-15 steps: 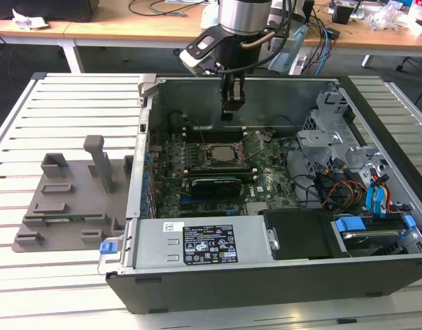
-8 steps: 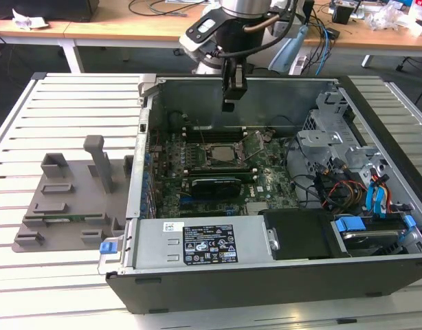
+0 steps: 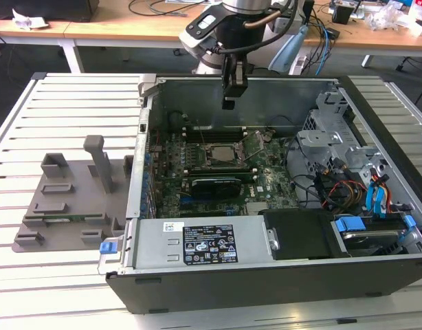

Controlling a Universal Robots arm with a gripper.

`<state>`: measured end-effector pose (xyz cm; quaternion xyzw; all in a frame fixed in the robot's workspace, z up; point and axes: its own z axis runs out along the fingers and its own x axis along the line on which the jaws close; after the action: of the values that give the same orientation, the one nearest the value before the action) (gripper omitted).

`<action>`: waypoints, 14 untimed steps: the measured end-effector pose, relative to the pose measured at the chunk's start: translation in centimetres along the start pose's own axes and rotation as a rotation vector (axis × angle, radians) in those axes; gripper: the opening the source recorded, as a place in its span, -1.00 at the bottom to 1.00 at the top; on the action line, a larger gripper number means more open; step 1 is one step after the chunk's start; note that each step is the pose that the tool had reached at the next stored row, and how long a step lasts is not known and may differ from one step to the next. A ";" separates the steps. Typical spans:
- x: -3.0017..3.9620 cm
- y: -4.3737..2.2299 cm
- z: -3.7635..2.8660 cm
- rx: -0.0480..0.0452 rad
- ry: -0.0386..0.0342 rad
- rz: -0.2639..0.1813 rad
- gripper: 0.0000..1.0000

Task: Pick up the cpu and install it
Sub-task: 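Place the cpu into insertion slot, then close the cpu cover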

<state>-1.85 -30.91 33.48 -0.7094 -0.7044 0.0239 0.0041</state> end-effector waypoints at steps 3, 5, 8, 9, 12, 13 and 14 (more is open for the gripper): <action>0.00 0.00 0.00 0.0000 0.0001 0.000 -0.79; 0.00 0.16 -0.01 0.0000 0.0001 0.000 -0.79; 0.01 1.13 -0.04 0.0006 0.0001 0.000 -0.79; 0.01 1.55 -0.05 0.0009 0.0001 0.000 -0.79; 0.02 2.92 -0.09 0.0028 0.0003 0.000 -0.79; 0.02 3.49 -0.11 0.0038 0.0002 0.000 -0.79; 0.03 4.41 -0.14 0.0053 0.0001 0.000 -0.79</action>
<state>2.56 -30.91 33.45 -0.7093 -0.7044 0.0257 0.0060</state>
